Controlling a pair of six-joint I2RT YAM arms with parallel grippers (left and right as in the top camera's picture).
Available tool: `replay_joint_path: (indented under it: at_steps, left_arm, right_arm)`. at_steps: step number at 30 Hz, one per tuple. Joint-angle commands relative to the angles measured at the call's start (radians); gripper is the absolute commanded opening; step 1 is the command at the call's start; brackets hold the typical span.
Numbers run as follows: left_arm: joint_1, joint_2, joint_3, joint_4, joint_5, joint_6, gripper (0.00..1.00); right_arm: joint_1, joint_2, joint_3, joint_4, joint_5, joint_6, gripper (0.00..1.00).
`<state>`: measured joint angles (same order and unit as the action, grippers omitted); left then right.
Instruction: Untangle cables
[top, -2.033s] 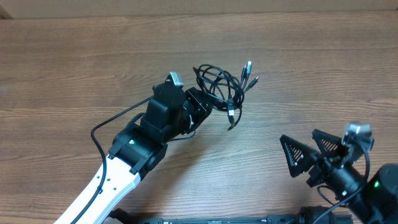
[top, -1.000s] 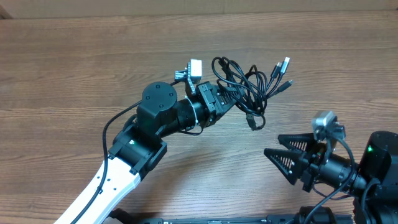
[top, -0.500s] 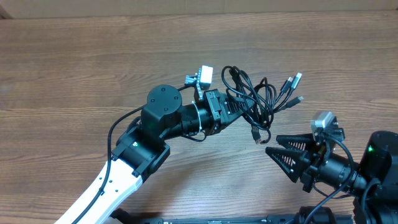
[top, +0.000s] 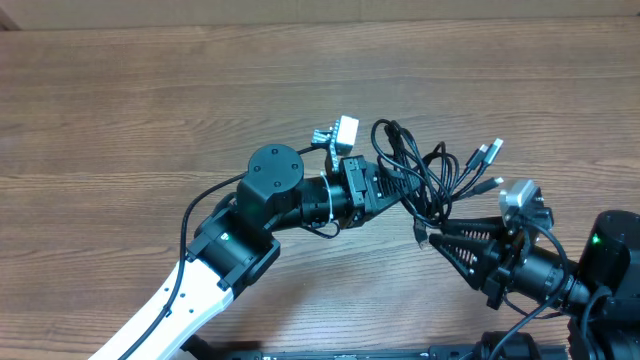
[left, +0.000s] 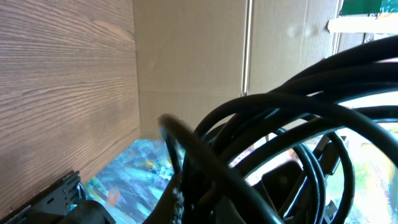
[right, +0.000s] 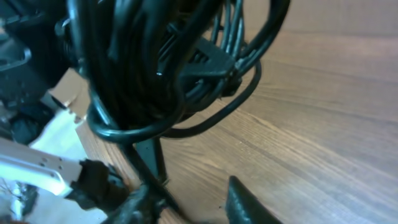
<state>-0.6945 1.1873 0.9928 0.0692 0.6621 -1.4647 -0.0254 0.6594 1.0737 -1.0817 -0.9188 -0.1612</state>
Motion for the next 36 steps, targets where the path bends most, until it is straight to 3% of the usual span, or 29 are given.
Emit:
replay_joint_path:
  at_steps: [1,3,8,22,36]
  left_arm:
    - [-0.003,-0.016,0.006,0.012,0.006,-0.01,0.04]
    - [-0.003,-0.016,0.006,0.011,-0.006,-0.01,0.04]
    - [-0.003,-0.016,0.006,0.011,-0.035,0.0,0.04]
    - [-0.014,0.023,0.006,0.005,-0.048,0.213,0.04]
    - [-0.056,0.095,0.006,0.036,-0.056,0.253,0.04]
  right_arm:
    - [0.004,-0.005,0.005,0.002,-0.01,-0.005,0.13]
    - [0.004,-0.005,0.005,-0.002,-0.01,-0.005,0.04]
    - [0.004,-0.005,0.005,-0.012,-0.01,-0.005,0.04]
    - [0.004,-0.005,0.005,-0.009,-0.021,0.0,0.04]
    - [0.004,-0.005,0.005,-0.009,-0.048,0.0,0.04]
